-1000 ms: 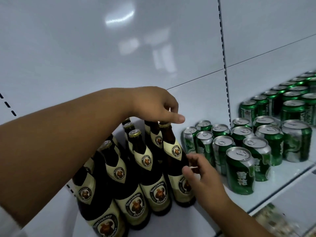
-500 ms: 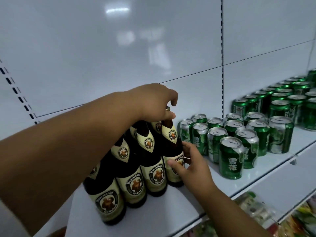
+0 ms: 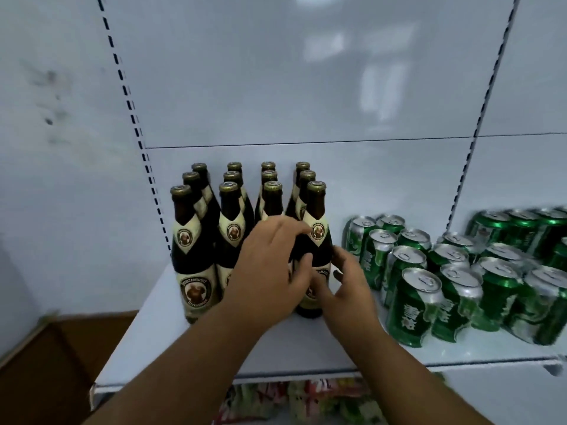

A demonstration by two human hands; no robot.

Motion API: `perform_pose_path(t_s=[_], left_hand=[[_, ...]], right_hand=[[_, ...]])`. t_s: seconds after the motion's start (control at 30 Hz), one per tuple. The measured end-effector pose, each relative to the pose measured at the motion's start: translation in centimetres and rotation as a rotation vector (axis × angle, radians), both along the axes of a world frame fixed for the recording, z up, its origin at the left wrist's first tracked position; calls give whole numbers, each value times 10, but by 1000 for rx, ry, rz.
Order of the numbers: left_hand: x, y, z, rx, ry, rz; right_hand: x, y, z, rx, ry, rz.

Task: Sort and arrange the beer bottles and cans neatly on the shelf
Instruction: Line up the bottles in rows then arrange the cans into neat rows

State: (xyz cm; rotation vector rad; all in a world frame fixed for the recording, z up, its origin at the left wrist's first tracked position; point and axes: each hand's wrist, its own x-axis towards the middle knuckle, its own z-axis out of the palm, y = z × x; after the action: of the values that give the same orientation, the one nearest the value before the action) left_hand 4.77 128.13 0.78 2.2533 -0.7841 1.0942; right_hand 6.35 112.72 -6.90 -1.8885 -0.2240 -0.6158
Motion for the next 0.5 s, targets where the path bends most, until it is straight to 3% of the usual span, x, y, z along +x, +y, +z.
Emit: perform_pose_path(t_s=[0.2,0.37,0.43,0.5], left_hand=[[-22,15,-23,-128,35,116],[-29,46,-43,-439,-13,396],[-22,62,-53,-632,85,491],[-11,78,-59,-810,330,476]], right_hand=[[5,0,8,-9,-34,27],[11,-6,15,71,109,117],[15,-4,12,128,178,187],[21,-1,5,116,204,198]])
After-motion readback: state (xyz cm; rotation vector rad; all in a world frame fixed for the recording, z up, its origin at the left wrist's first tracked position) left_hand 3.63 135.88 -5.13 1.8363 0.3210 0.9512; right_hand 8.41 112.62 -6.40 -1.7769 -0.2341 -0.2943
